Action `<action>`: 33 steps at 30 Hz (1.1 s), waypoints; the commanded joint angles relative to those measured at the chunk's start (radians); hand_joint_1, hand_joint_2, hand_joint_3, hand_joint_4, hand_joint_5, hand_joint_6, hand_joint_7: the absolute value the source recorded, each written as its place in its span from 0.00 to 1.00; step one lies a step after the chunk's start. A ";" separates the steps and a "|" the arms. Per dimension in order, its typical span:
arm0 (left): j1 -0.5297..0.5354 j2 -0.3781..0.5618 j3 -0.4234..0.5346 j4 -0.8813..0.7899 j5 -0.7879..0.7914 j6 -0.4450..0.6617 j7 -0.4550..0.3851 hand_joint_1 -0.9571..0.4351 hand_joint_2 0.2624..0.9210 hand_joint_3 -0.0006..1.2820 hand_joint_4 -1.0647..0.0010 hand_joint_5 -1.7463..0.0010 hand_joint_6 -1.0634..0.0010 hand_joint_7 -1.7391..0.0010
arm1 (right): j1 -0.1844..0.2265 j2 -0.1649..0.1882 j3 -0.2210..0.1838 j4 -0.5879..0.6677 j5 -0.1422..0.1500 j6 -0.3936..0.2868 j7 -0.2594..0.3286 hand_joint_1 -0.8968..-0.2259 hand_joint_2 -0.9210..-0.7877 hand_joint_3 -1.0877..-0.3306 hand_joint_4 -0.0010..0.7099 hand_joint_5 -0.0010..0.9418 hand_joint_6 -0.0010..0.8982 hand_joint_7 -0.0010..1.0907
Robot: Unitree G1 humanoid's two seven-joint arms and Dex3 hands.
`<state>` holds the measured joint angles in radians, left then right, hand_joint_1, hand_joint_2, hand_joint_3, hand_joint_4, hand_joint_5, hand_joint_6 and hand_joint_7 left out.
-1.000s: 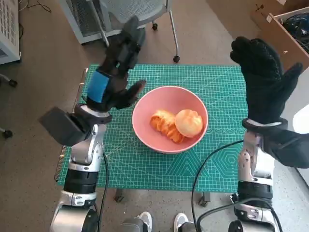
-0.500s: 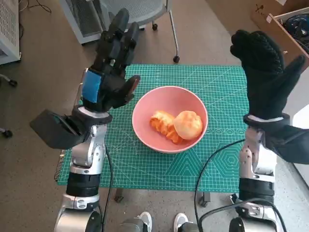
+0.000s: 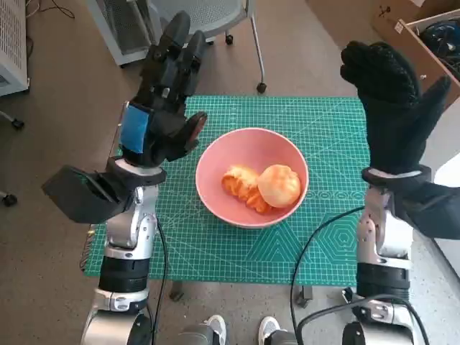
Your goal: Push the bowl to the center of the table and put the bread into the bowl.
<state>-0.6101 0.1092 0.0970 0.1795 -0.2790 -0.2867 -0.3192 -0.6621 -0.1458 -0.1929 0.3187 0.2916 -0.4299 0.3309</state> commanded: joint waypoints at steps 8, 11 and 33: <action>0.008 0.024 0.007 -0.028 0.000 0.016 -0.010 0.28 1.00 0.29 1.00 1.00 1.00 0.86 | 0.018 -0.009 0.016 -0.044 -0.026 0.064 -0.029 0.39 0.00 0.54 0.37 0.01 0.09 0.45; 0.007 0.030 0.009 -0.038 -0.003 0.026 -0.012 0.29 1.00 0.30 1.00 1.00 1.00 0.86 | 0.019 -0.011 0.018 -0.060 -0.032 0.081 -0.036 0.40 0.00 0.55 0.37 0.01 0.10 0.44; 0.004 0.043 0.008 -0.075 0.053 0.021 0.035 0.27 1.00 0.32 1.00 1.00 1.00 0.88 | 0.017 -0.027 0.029 -0.123 -0.070 0.143 -0.060 0.41 0.00 0.55 0.37 0.00 0.12 0.41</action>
<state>-0.6092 0.1514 0.1058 0.1214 -0.2378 -0.2543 -0.2926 -0.6599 -0.1597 -0.1677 0.1951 0.2303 -0.3041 0.2775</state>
